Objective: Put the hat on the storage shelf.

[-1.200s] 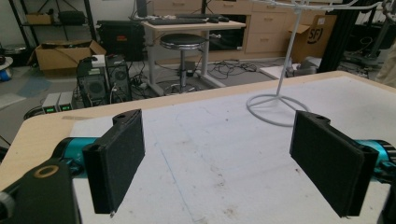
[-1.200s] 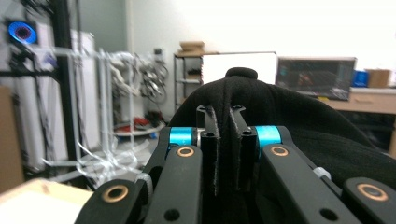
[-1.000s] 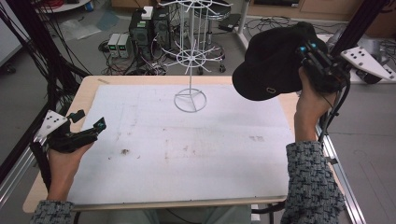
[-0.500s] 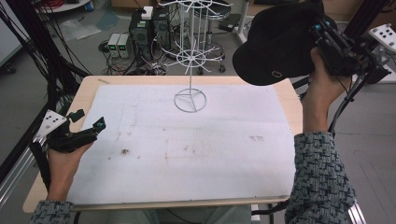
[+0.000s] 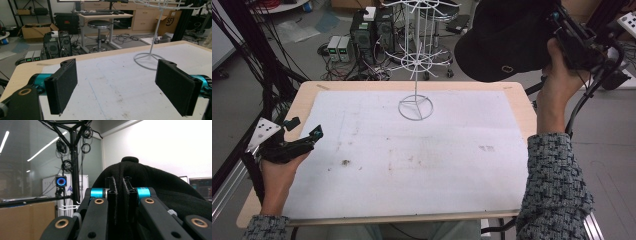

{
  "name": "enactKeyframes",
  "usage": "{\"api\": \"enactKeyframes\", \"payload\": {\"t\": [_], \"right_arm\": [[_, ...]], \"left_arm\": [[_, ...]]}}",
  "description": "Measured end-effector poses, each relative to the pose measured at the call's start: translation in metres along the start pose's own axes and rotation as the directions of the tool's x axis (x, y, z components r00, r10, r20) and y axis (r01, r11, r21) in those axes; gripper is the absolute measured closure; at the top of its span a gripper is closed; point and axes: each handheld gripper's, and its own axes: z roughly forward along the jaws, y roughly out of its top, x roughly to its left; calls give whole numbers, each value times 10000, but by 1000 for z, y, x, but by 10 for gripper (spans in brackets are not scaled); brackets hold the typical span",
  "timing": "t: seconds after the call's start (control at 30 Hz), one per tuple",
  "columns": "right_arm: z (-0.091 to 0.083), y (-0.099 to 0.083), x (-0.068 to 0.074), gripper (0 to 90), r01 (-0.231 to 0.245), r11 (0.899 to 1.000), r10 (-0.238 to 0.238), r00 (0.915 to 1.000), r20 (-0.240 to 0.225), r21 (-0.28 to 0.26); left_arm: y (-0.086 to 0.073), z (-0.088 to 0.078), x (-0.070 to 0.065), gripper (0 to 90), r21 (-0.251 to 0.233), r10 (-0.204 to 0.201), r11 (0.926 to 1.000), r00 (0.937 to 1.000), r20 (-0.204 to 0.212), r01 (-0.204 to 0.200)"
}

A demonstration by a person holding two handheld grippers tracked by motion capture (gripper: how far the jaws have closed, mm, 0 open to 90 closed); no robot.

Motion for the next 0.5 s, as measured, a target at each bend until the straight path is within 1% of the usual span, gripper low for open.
{"api": "enactKeyframes", "payload": {"t": [0.1,0.17,0.2,0.23,0.3,0.33,0.4,0.43,0.5], "right_arm": [[2,1,1,850,-12,10000,12,9999,-161,-49],[5,4,4,850,86,9999,-89,9994,-341,-79],[5,4,4,850,86,9999,-89,9994,-341,-79],[6,8,8,850,163,9998,-168,9985,-523,-97],[8,12,11,850,202,9996,-216,9975,-672,-222],[9,13,12,850,143,9995,-164,9970,-757,-279],[10,15,14,850,124,9993,-153,9965,-819,-355],[11,17,15,849,235,9988,-273,9955,-904,-422],[15,22,20,849,229,9988,-273,9944,-1023,-435]], "left_arm": [[0,0,0,182,-18,7,10000,10000,6,-7],[1,0,0,182,-35,12,10000,10000,0,-12],[1,0,0,182,-59,-30,10000,10000,-5,30],[1,0,0,182,-65,-37,10000,10000,-2,37],[1,-1,0,182,-53,-25,10000,10000,-13,25],[1,-1,0,182,-62,-21,10000,10000,-10,21],[2,-1,0,182,-72,-27,10000,10000,11,27],[2,-1,0,182,-70,-7,10000,10000,23,7],[2,-2,-1,182,-85,-20,10000,10000,27,20]]}}
